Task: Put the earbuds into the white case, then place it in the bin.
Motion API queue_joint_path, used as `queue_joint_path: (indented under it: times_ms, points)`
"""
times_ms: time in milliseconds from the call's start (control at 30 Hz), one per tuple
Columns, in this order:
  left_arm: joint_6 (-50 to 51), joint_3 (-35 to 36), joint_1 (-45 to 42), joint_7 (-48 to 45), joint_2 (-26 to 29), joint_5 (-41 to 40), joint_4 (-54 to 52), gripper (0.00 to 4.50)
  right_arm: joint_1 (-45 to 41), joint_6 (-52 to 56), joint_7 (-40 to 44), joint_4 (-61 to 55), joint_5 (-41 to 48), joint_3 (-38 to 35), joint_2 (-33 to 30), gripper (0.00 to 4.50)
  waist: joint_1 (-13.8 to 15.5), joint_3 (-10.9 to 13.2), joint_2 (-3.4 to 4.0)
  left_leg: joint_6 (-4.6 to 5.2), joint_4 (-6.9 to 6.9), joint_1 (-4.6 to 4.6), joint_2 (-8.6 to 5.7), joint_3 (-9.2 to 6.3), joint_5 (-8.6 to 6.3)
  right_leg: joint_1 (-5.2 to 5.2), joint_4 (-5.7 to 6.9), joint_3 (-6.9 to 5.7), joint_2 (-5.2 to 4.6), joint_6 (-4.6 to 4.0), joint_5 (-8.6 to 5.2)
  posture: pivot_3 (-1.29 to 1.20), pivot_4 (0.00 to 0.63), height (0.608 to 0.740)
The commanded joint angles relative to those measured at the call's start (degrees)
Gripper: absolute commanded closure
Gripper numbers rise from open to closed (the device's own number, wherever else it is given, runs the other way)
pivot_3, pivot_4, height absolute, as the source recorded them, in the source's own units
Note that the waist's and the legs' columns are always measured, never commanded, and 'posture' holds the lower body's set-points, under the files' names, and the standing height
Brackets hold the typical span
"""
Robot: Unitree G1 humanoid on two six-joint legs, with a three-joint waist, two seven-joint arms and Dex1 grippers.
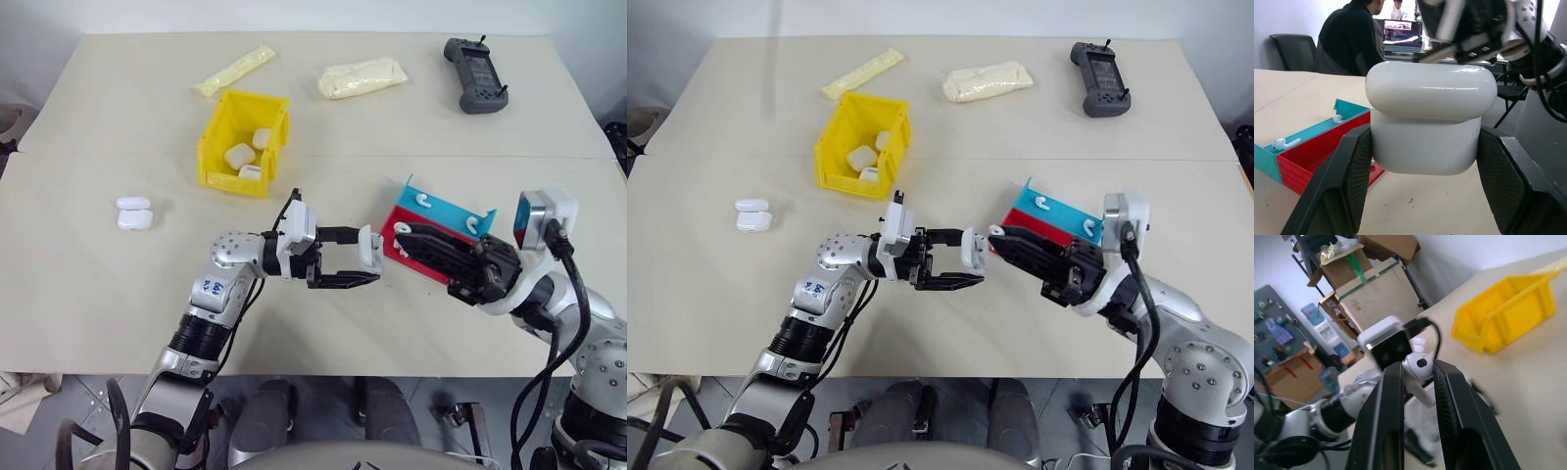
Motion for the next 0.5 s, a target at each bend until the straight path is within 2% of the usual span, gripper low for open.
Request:
queue_joint_path:
  times_ms: [33, 500]
  points:
    - [-0.1, 0.3, -0.5, 0.0, -0.5, -1.0, -1.9, 1.71, 1.3, -1.8, -3.0, -2.4, 3.6, 1.7, -0.2, 4.01, 0.0, 0.0, 0.0, 0.0, 0.0, 0.0, 0.0, 0.0, 0.0, 0.0, 0.0, 0.0, 0.0, 0.0, 0.0, 0.0, 0.15, 0.74]
    - [0.1, 1.3, 0.3, 1.3, -1.4, -2.4, -3.1, 1.71, 6.1, -10.0, -6.3, -1.0, 1.4, 8.0, 1.6, 4.01, 0.0, 0.0, 0.0, 0.03, -0.02, 0.0, -0.01, 0.02, 0.0, 0.0, -0.01, 0.02, 0.02, 0.0, 0.0, 0.0, 0.15, 0.74]
